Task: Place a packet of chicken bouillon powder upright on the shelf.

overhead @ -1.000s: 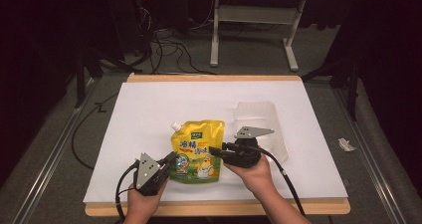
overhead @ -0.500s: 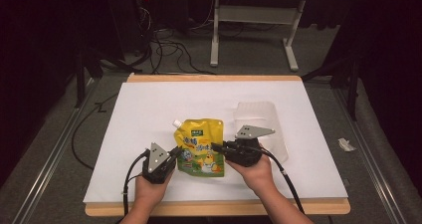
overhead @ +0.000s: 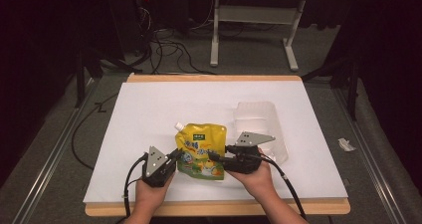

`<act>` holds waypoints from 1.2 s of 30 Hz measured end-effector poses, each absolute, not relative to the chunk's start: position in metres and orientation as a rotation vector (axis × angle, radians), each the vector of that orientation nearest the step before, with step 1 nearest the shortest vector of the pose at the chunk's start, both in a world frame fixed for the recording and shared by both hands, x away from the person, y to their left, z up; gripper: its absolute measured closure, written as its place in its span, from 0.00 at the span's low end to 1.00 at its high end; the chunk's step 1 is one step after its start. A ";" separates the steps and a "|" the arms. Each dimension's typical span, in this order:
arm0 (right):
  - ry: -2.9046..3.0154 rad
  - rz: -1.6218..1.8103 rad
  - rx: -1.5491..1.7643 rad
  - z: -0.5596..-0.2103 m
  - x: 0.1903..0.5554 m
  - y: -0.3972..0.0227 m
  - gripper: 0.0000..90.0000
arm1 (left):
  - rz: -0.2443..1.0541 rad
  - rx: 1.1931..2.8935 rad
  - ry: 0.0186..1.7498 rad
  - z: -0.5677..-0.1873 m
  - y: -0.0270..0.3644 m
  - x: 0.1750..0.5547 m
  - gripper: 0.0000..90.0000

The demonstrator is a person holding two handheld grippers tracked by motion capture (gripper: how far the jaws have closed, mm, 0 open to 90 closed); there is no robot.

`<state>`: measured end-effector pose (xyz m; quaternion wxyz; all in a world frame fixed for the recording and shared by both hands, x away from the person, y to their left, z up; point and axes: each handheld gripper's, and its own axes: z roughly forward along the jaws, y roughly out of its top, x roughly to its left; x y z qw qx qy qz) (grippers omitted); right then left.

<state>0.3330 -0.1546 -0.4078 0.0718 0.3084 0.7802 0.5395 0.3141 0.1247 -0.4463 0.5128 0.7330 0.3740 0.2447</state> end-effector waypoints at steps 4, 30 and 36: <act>2.381 1.626 0.914 -0.409 0.333 -0.150 0.68 | 0.573 1.759 0.907 -0.446 0.126 0.313 0.96; 2.430 1.587 0.896 -0.416 0.327 -0.136 0.95 | 0.495 1.700 0.972 -0.442 0.141 0.314 0.62; 2.405 1.594 0.874 -0.414 0.326 -0.139 0.96 | 0.523 1.722 0.956 -0.441 0.139 0.314 0.57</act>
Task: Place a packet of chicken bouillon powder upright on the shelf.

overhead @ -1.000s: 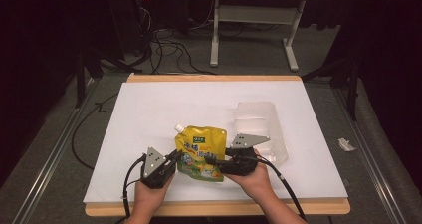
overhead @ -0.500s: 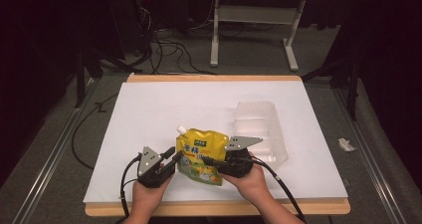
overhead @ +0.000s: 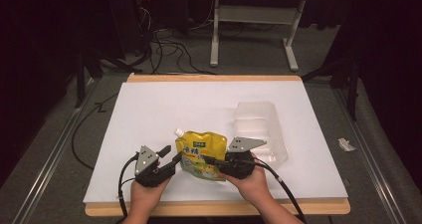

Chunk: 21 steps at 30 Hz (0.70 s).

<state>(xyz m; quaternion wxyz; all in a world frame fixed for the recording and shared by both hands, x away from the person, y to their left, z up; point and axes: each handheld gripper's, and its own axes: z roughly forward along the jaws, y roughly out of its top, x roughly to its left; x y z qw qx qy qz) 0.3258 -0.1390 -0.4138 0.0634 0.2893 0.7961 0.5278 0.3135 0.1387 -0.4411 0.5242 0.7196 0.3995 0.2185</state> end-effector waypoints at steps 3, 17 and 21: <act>2.397 1.603 0.859 -0.411 0.326 -0.141 0.97 | 0.528 1.730 0.939 -0.440 0.138 0.313 0.54; 2.356 1.649 0.856 -0.406 0.326 -0.151 0.98 | 0.480 1.746 0.918 -0.440 0.139 0.315 0.42; 2.350 1.663 0.851 -0.404 0.326 -0.154 0.98 | 0.476 1.747 0.923 -0.441 0.140 0.316 0.40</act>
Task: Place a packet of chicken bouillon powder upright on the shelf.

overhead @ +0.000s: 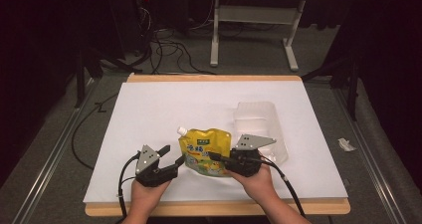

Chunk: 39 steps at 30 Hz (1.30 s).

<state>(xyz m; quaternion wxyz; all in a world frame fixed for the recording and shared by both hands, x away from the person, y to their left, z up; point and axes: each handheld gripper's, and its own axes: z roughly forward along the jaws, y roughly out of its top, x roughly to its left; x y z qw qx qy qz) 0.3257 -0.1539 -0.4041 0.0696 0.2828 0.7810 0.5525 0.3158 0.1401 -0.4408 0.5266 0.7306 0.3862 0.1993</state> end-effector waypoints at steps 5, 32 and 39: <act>2.343 1.660 0.842 -0.403 0.326 -0.153 0.99 | 0.486 1.746 0.922 -0.440 0.143 0.314 0.40; 2.274 1.719 0.817 -0.386 0.328 -0.166 1.00 | 0.473 1.767 0.935 -0.442 0.148 0.312 0.38; 2.259 1.738 0.802 -0.380 0.327 -0.170 1.00 | 0.473 1.782 0.938 -0.444 0.147 0.313 0.37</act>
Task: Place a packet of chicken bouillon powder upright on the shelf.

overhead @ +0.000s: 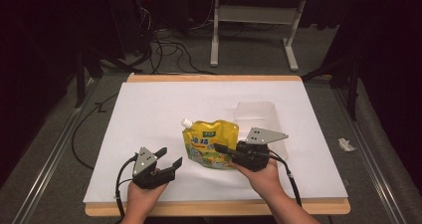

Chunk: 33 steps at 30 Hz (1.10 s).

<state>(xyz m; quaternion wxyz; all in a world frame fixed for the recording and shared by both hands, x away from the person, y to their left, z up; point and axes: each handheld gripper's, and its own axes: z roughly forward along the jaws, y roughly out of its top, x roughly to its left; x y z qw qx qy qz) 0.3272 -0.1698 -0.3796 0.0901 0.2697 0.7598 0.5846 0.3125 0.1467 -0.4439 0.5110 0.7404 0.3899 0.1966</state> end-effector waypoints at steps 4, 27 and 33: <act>2.242 1.757 0.788 -0.373 0.325 -0.173 1.00 | 0.469 1.803 0.941 -0.446 0.145 0.314 0.35; 2.145 1.818 0.750 -0.344 0.322 -0.199 1.00 | 0.479 1.827 0.930 -0.447 0.144 0.314 0.34; 2.112 1.824 0.768 -0.340 0.323 -0.209 1.00 | 0.475 1.828 0.926 -0.447 0.144 0.315 0.34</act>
